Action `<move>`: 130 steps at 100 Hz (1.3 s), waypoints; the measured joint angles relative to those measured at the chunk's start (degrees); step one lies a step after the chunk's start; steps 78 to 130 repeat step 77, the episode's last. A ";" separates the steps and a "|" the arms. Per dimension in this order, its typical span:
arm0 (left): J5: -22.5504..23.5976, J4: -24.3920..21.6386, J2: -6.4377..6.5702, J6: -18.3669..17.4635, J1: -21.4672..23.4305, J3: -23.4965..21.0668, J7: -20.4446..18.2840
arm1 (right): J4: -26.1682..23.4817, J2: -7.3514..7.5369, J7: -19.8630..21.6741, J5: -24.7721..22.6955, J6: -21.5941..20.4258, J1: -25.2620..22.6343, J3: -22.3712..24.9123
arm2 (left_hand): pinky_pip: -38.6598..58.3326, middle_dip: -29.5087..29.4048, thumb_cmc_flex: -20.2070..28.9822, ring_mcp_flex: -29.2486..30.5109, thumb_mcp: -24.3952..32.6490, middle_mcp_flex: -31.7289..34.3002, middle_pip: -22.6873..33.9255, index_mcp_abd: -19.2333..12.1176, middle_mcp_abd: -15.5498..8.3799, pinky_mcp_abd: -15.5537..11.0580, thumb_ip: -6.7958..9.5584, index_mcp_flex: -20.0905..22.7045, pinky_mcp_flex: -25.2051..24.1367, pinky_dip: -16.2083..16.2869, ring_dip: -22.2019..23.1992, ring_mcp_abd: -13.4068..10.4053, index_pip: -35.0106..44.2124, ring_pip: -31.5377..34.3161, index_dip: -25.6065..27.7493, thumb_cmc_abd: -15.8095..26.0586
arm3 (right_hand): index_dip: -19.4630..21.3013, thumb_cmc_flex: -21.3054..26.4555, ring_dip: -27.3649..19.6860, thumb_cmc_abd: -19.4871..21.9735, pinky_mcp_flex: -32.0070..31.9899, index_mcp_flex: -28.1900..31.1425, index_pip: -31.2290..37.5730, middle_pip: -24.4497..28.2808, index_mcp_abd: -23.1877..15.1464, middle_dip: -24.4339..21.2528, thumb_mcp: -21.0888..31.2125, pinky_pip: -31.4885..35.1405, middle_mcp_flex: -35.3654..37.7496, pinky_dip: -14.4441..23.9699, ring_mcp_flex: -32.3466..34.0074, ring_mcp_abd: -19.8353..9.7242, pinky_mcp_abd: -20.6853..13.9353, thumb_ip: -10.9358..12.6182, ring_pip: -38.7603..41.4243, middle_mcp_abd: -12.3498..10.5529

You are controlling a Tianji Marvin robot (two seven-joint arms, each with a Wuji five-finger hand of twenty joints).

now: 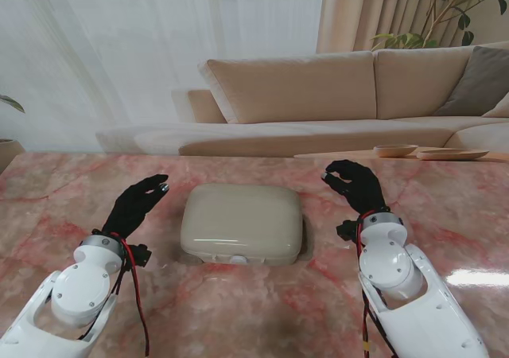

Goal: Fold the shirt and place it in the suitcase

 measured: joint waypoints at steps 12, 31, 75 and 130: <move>-0.61 0.45 -0.13 -0.64 0.53 -0.16 0.31 | 1.29 -0.36 -1.45 1.13 -0.01 0.00 0.04 | -2.67 -0.06 -1.61 -1.43 0.00 0.00 -0.11 0.00 0.00 -1.17 0.00 0.00 -0.35 -2.12 -1.47 -0.05 -0.05 -0.58 0.02 0.01 | 0.00 0.00 0.00 0.59 -0.07 -0.76 -0.71 -0.13 0.13 -0.04 -0.62 -0.69 -0.04 0.00 0.00 0.00 0.00 0.00 -0.32 0.05; -1.69 0.99 -0.26 -1.25 1.56 -0.34 0.66 | 2.57 -0.78 -1.88 3.78 -0.33 -0.05 0.04 | -5.86 -0.71 -3.58 -2.63 -0.02 0.00 -0.81 0.00 0.00 -1.94 0.00 0.00 -0.43 -5.04 -3.05 -0.63 -0.71 -1.56 0.02 0.09 | 0.00 0.00 0.00 0.68 -0.68 -1.01 -0.81 -0.78 0.70 -0.60 -1.27 -0.84 -0.19 0.00 0.00 0.00 0.01 0.00 -0.77 0.67; -2.08 1.80 -0.45 -0.80 1.92 0.21 1.17 | 4.04 -1.11 -1.99 5.45 -0.84 -0.64 0.32 | -7.11 -1.29 -3.58 -2.63 -0.02 0.00 -1.38 0.00 0.00 -1.94 0.00 0.00 -0.43 -5.75 -3.69 -0.64 -0.74 -1.56 0.14 0.09 | 0.00 0.00 0.00 0.68 -0.70 -1.04 -1.47 -0.80 0.82 -0.62 -1.52 -1.40 -0.19 0.76 0.00 1.22 0.65 0.00 -0.90 1.36; -2.10 1.80 -0.45 -0.78 1.90 0.22 1.13 | 4.05 -1.12 -1.99 5.54 -0.82 -0.67 0.34 | -7.11 -1.29 -3.58 -2.63 -0.02 0.00 -1.38 0.00 0.00 -1.94 0.00 0.00 -0.43 -5.75 -3.69 -0.64 -0.74 -1.56 0.15 0.09 | 0.00 0.00 0.00 0.68 -0.70 -1.04 -1.47 -0.80 0.82 -0.62 -1.52 -1.40 -0.19 0.76 0.00 1.22 0.65 0.00 -0.90 1.36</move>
